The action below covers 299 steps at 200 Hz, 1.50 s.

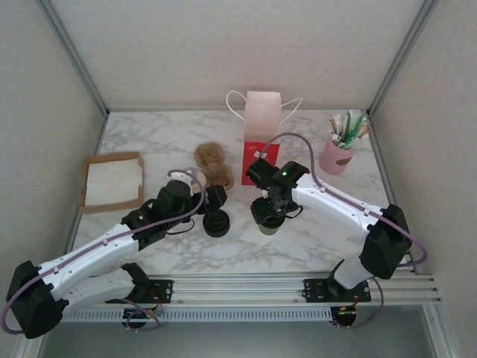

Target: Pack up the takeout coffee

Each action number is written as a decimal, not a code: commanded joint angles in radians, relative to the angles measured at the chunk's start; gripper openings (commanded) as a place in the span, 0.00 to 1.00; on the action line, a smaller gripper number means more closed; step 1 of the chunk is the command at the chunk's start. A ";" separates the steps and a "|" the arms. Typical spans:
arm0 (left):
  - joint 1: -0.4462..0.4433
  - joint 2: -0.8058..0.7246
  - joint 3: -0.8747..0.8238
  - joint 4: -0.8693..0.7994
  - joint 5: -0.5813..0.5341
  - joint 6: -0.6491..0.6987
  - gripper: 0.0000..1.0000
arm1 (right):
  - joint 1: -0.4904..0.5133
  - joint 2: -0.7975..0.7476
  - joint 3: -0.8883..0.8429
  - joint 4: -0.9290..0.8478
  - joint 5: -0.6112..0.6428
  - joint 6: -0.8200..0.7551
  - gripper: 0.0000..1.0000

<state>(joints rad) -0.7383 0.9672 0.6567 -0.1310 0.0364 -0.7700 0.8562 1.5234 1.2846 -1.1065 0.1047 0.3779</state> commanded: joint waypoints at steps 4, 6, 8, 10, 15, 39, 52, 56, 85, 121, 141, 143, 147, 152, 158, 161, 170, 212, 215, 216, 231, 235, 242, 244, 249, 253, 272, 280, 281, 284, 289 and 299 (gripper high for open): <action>-0.006 -0.008 -0.002 0.010 -0.012 0.015 1.00 | -0.001 0.007 -0.015 0.000 -0.002 0.005 0.77; -0.006 -0.008 -0.002 0.010 -0.012 0.015 0.99 | -0.001 0.004 -0.015 0.000 -0.004 0.004 0.78; -0.006 -0.008 -0.001 0.009 -0.012 0.015 1.00 | -0.002 0.003 -0.015 0.000 -0.006 0.004 0.78; -0.005 -0.008 0.000 0.009 -0.012 0.015 1.00 | -0.004 0.003 -0.015 0.001 -0.008 0.004 0.78; -0.005 -0.008 0.000 0.010 -0.012 0.015 1.00 | -0.009 -0.003 -0.014 0.002 -0.016 0.003 0.78; -0.005 -0.007 0.002 0.010 -0.010 0.018 1.00 | -0.022 -0.008 -0.016 0.007 -0.038 -0.004 0.78; -0.005 -0.006 0.002 0.010 -0.008 0.017 1.00 | -0.029 0.002 -0.018 0.008 -0.043 -0.007 0.78; -0.006 -0.005 0.001 0.011 -0.007 0.017 1.00 | -0.030 0.005 -0.021 0.008 -0.046 -0.009 0.78; -0.005 -0.003 0.003 0.010 -0.004 0.017 1.00 | -0.032 0.036 -0.030 0.017 -0.062 -0.017 0.78; -0.005 -0.007 0.004 0.005 -0.004 0.019 1.00 | -0.032 0.057 -0.041 0.019 -0.061 -0.019 0.77; -0.005 -0.005 0.003 0.007 -0.004 0.019 1.00 | -0.032 0.064 -0.047 0.012 -0.055 -0.019 0.76; -0.005 -0.004 0.003 0.008 -0.004 0.020 1.00 | -0.031 0.064 -0.047 0.012 -0.055 -0.020 0.76; -0.006 -0.004 0.003 0.008 -0.003 0.020 1.00 | -0.031 0.064 -0.047 0.009 -0.055 -0.020 0.76; -0.005 -0.003 0.005 0.009 -0.003 0.020 1.00 | -0.032 0.061 -0.047 0.008 -0.054 -0.020 0.77; -0.005 -0.002 0.004 0.010 -0.002 0.021 1.00 | -0.029 0.055 -0.045 0.006 -0.053 -0.018 0.77; -0.006 -0.001 0.006 0.011 -0.001 0.021 1.00 | -0.029 0.051 -0.044 0.004 -0.053 -0.018 0.77; -0.005 0.002 0.006 0.012 0.000 0.022 1.00 | -0.028 0.040 -0.037 0.000 -0.054 -0.017 0.77; -0.006 0.008 0.009 0.023 0.021 0.026 1.00 | -0.020 -0.009 0.009 -0.024 -0.069 -0.019 0.86; -0.005 0.010 0.009 0.025 0.025 0.026 1.00 | -0.020 -0.011 0.011 -0.025 -0.071 -0.019 0.87; -0.005 0.010 0.009 0.025 0.026 0.026 1.00 | -0.020 -0.011 0.011 -0.024 -0.071 -0.019 0.87; -0.009 0.017 0.008 0.035 0.040 0.023 1.00 | -0.021 -0.026 0.012 -0.023 -0.079 -0.018 0.89; -0.009 0.018 0.008 0.037 0.044 0.022 1.00 | -0.020 -0.030 0.012 -0.022 -0.081 -0.017 0.89; -0.011 0.022 0.008 0.042 0.052 0.019 1.00 | -0.021 -0.035 0.012 -0.021 -0.083 -0.015 0.90; -0.012 0.024 0.008 0.042 0.053 0.019 0.99 | -0.020 -0.037 0.012 -0.021 -0.083 -0.014 0.90; -0.015 0.027 0.008 0.044 0.055 0.017 0.99 | -0.020 -0.041 0.012 -0.020 -0.086 -0.015 0.90; -0.018 0.028 0.009 0.046 0.056 0.016 0.99 | -0.021 -0.044 0.013 -0.020 -0.088 -0.013 0.91; -0.036 0.043 0.020 0.053 0.065 0.011 0.94 | -0.021 -0.071 0.013 -0.024 -0.080 -0.010 0.93; -0.046 0.053 0.028 0.053 0.067 0.008 0.90 | -0.020 -0.089 0.014 -0.026 -0.074 -0.005 0.93; -0.047 0.055 0.029 0.053 0.066 0.009 0.89 | -0.020 -0.092 0.014 -0.026 -0.073 -0.005 0.93; -0.051 0.059 0.034 0.052 0.066 0.007 0.88 | -0.020 -0.099 0.015 -0.026 -0.073 -0.004 0.93; -0.060 0.065 0.040 0.053 0.067 0.004 0.85 | -0.022 -0.113 0.012 -0.026 -0.072 -0.001 0.93; -0.079 0.083 0.055 0.052 0.069 0.000 0.79 | -0.028 -0.139 0.008 -0.021 -0.073 0.005 0.93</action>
<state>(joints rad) -0.7799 1.0199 0.6636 -0.1028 0.0856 -0.7631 0.8291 1.4601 1.2774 -1.0973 0.0296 0.3634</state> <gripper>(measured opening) 0.848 0.932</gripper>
